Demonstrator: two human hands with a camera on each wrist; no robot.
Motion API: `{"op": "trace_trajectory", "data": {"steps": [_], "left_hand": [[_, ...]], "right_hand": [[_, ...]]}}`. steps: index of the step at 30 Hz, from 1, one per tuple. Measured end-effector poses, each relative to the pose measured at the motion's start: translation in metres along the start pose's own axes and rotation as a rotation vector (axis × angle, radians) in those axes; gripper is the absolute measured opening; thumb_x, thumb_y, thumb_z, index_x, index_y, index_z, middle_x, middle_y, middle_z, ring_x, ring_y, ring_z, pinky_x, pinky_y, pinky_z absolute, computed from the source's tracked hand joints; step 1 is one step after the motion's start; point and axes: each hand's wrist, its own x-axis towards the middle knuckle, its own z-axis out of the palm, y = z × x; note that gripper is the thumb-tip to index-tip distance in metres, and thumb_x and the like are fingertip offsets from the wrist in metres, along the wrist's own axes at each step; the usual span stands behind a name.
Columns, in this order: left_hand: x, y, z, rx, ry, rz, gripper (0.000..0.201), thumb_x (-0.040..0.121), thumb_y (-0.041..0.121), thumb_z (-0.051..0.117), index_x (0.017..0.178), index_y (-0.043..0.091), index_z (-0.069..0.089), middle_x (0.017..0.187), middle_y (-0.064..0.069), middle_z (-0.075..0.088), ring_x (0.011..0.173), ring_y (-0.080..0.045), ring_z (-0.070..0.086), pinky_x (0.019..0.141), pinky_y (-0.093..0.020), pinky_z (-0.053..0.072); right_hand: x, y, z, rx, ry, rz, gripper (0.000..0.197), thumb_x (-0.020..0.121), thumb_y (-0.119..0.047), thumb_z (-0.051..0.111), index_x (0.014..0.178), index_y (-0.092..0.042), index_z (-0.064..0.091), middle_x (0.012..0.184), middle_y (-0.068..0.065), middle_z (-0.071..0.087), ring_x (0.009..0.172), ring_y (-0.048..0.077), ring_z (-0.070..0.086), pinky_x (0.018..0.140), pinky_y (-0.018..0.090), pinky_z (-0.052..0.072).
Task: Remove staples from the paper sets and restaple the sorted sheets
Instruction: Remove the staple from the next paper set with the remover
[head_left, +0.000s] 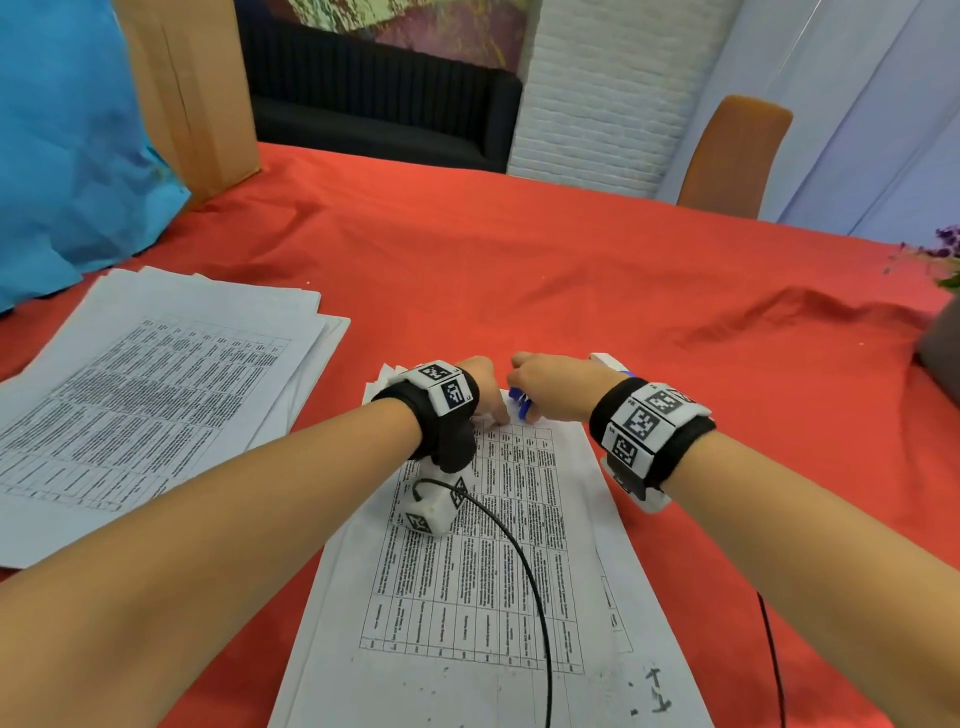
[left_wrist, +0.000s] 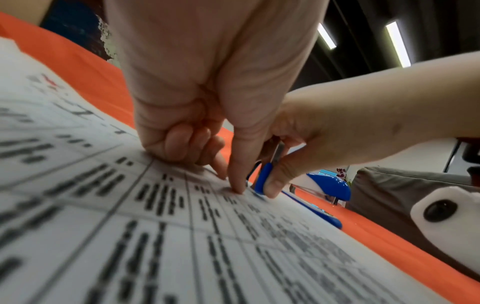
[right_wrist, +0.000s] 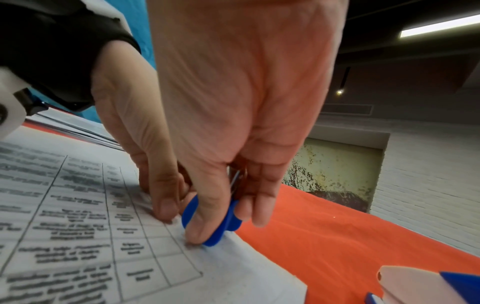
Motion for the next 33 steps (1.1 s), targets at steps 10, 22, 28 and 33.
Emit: {"op": "trace_trajectory", "data": {"steps": [10, 22, 28, 33], "left_hand": [[0.005, 0.006, 0.013, 0.241, 0.015, 0.051, 0.039, 0.078, 0.047, 0.068, 0.088, 0.013, 0.050, 0.089, -0.004, 0.060, 0.086, -0.025, 0.061, 0.082, -0.033, 0.052], [0.000, 0.012, 0.009, 0.502, -0.008, 0.110, 0.049, 0.090, 0.047, 0.056, 0.116, 0.006, 0.055, 0.094, -0.006, 0.052, 0.085, -0.025, 0.051, 0.074, -0.031, 0.041], [0.002, 0.010, 0.010, 0.519, -0.006, 0.106, 0.046, 0.089, 0.049, 0.055, 0.109, 0.008, 0.056, 0.094, -0.007, 0.053, 0.087, -0.026, 0.054, 0.079, -0.034, 0.044], [0.002, 0.009, 0.011, 0.515, -0.001, 0.098, 0.050, 0.086, 0.053, 0.057, 0.107, 0.007, 0.056, 0.093, -0.006, 0.055, 0.087, -0.026, 0.056, 0.079, -0.034, 0.046]], "right_hand": [[-0.003, 0.004, 0.002, 0.054, 0.026, -0.021, 0.025, 0.090, -0.015, 0.053, 0.114, -0.008, 0.057, 0.110, 0.006, 0.044, 0.094, 0.026, 0.056, 0.067, 0.032, 0.041], [-0.008, 0.030, 0.007, 0.447, -0.002, 0.045, 0.016, 0.091, -0.021, 0.060, 0.105, -0.020, 0.053, 0.094, -0.001, 0.061, 0.079, 0.013, 0.059, 0.056, 0.014, 0.035], [-0.008, 0.037, 0.007, 0.571, 0.012, 0.062, 0.025, 0.094, -0.020, 0.058, 0.115, -0.007, 0.054, 0.096, 0.001, 0.059, 0.068, -0.002, 0.052, 0.047, -0.002, 0.034], [-0.006, 0.040, 0.010, 0.684, -0.017, 0.073, 0.018, 0.095, -0.020, 0.058, 0.109, -0.009, 0.054, 0.093, 0.000, 0.062, 0.072, 0.006, 0.060, 0.054, 0.004, 0.041]]}}
